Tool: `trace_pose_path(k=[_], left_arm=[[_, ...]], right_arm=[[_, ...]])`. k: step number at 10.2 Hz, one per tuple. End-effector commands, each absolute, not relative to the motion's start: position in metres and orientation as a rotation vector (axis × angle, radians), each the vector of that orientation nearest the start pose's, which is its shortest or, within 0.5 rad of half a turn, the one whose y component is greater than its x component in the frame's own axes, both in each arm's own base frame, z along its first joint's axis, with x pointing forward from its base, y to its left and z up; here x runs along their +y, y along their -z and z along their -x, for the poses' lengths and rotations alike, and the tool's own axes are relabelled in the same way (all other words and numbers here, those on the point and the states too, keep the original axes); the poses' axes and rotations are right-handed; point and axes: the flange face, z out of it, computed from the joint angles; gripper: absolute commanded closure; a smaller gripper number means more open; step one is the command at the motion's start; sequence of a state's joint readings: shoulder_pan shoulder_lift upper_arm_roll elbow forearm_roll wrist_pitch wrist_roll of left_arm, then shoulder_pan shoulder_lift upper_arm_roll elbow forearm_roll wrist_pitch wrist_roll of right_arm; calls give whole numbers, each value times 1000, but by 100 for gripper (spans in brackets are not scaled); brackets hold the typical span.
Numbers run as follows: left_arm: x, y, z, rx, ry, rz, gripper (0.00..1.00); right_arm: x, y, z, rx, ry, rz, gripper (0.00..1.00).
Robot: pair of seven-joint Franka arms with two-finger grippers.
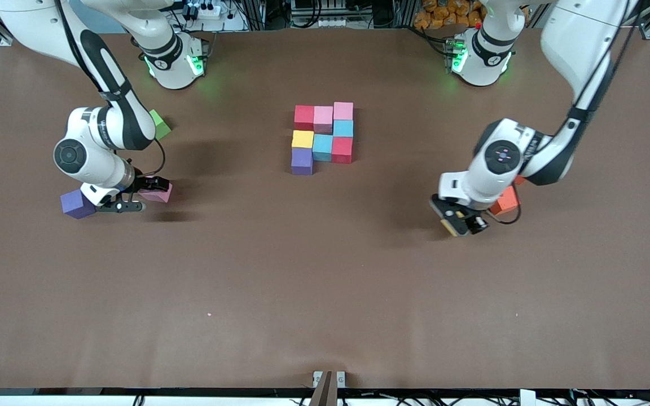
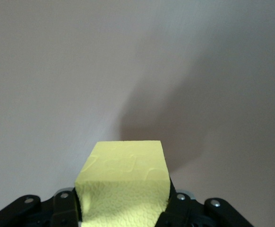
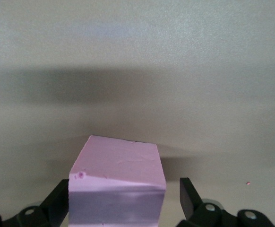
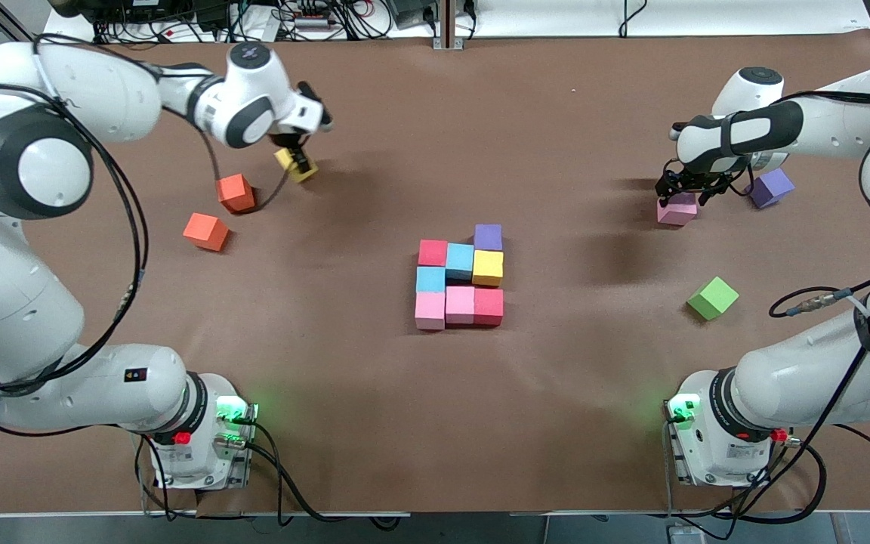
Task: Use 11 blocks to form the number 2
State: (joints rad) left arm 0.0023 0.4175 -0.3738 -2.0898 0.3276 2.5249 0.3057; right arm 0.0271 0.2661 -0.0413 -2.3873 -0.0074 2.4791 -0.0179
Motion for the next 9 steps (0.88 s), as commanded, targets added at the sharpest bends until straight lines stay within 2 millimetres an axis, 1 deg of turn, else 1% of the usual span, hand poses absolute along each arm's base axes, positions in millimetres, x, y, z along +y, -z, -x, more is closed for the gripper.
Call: trace_pose_path(k=[1, 3, 4, 5, 6, 7, 8, 9], left_arm=[[-287, -270, -560, 1134, 29, 2956, 90], [-341, -286, -570, 952, -32, 3060, 91], [-391, -292, -558, 876, -64, 3132, 91], [-429, -288, -544, 781, -95, 3163, 91], [-450, -282, -538, 684, -96, 3178, 91], [-473, -276, -527, 594, -98, 3191, 92], [-490, -273, -520, 439, -115, 3223, 96], [-505, -270, -509, 285, -153, 3256, 96]], right_arm=[[-8, -199, -482, -36, -264, 3148, 0], [-9, -193, -481, -30, -274, 3146, 0], [-9, -188, -481, -18, -280, 3141, 0], [-10, -187, -481, -1, -285, 3141, 0], [-10, -187, -481, 6, -285, 3141, 0], [-10, -187, -481, 11, -287, 3140, 0], [-10, -188, -482, 23, -282, 3136, 0], [-10, -188, -481, 55, -285, 3122, 0]])
